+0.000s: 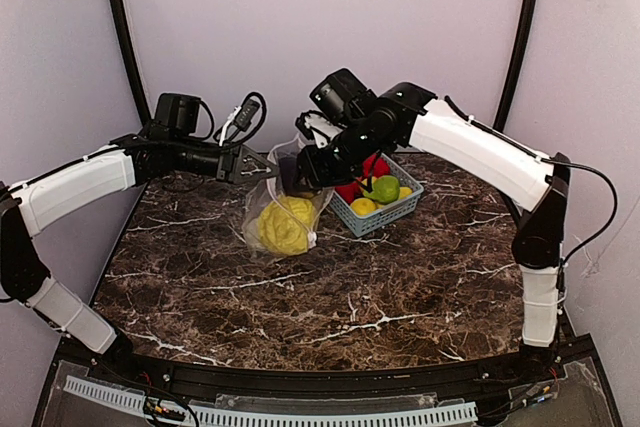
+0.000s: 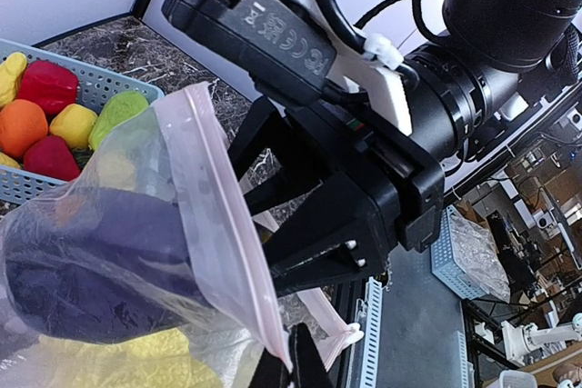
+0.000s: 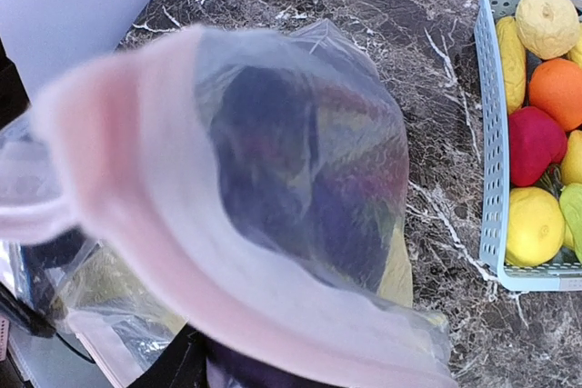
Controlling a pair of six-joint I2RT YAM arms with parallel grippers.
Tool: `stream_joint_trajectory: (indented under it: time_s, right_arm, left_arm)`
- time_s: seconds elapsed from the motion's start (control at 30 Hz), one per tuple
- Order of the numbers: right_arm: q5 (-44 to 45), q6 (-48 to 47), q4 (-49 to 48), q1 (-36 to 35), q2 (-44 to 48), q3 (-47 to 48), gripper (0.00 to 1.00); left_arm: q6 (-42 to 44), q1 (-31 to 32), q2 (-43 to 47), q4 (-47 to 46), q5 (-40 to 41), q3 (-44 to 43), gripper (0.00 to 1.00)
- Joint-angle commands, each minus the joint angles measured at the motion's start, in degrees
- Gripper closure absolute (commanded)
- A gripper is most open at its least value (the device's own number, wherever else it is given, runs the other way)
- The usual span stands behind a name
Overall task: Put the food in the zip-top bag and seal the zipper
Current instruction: Place the fake vegetable in the zipper food storage bag.
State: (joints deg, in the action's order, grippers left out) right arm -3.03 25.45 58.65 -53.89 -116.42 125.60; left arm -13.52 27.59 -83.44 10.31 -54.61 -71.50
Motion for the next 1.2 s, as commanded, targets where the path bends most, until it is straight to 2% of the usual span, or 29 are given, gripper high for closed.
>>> stream_joint_trajectory:
  time_s: [0.0, 0.3, 0.43, 0.6, 0.8, 0.97, 1.17]
  right_arm:
    - [-0.8, -1.0, -2.6, 1.2, -2.1, 2.4, 0.59]
    - [-2.2, 0.7, -4.7, 2.5, -4.1, 2.5, 0.57]
    - [-3.2, 1.8, -7.0, 2.6, -4.2, 1.8, 0.51]
    - [-4.1, 3.0, -9.2, 2.6, -3.9, 0.7, 0.37]
    - [-4.3, 3.9, -11.6, 2.6, -2.3, -2.0, 0.28]
    - [-3.7, 4.3, -12.4, 2.6, -1.2, -4.2, 0.28]
    - [-2.6, 4.4, -17.0, 2.6, 1.1, -9.4, 0.43]
  left_arm:
    - [-0.3, 0.7, -0.2, -1.3, -1.8, 0.9, 0.99]
    - [-0.4, 1.0, -0.2, -1.4, -1.5, 1.0, 0.99]
    - [-0.5, 1.0, -0.2, -1.4, -1.4, 1.1, 0.99]
    - [-0.5, 1.0, -0.3, -1.4, -1.2, 1.1, 0.99]
    - [-0.3, 1.0, 0.3, -1.2, -0.1, 1.1, 0.99]
    - [0.1, 0.9, 1.0, -1.0, 2.0, 1.3, 0.99]
    - [0.1, 0.9, 1.1, -1.1, 2.3, 1.4, 0.99]
